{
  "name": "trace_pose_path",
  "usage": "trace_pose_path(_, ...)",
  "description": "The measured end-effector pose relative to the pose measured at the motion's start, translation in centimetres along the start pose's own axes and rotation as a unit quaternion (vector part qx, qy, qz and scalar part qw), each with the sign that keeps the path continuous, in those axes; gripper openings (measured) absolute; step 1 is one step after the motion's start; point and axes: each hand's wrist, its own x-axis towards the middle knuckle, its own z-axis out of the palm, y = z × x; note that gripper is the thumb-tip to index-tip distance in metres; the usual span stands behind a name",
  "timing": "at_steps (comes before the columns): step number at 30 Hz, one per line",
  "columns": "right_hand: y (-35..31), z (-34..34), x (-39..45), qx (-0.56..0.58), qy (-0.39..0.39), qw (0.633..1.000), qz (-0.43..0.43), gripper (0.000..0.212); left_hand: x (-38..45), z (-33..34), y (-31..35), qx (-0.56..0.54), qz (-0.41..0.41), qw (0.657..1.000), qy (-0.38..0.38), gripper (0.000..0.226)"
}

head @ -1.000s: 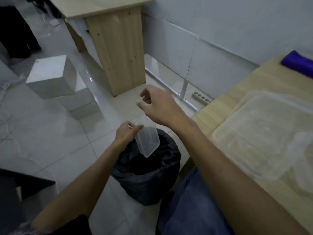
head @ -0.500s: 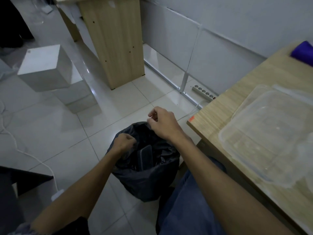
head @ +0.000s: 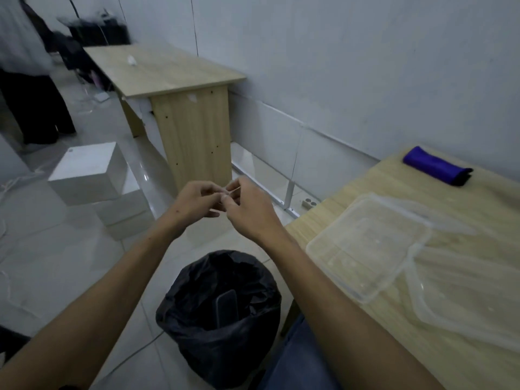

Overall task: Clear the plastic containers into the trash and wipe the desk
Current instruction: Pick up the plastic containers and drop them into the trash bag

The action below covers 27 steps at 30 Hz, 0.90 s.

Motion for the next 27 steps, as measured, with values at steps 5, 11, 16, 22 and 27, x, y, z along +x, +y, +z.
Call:
trace_pose_path(5,-1.7,-6.8,-0.9,-0.015,0.096,0.995,-0.035,0.013,-0.6,1.8,6.7,-0.028,0.058,0.998,-0.011,0.015)
trace_pose_path(11,1.1,-16.2,-3.0,-0.099,0.186,0.978,0.003,0.012,-1.4,9.5,12.1,0.037,0.077,0.987,-0.137,0.019)
trace_pose_path(16,5.4,-22.0,-5.9,-0.136,0.224,0.963,0.064,0.009,-1.6,15.4,13.6,0.192,0.074,0.957,-0.206,0.035)
trace_pose_path(22,8.9,-25.1,-8.8,-0.235,0.061,0.964,0.111,0.034,-1.1,17.6,13.4,0.214,0.066,0.955,-0.196,0.026)
trace_pose_path(27,9.3,-25.2,-9.5,-0.262,0.126,0.953,0.087,0.008,-1.0,16.7,14.2,0.088,0.016,0.97,-0.227,0.023)
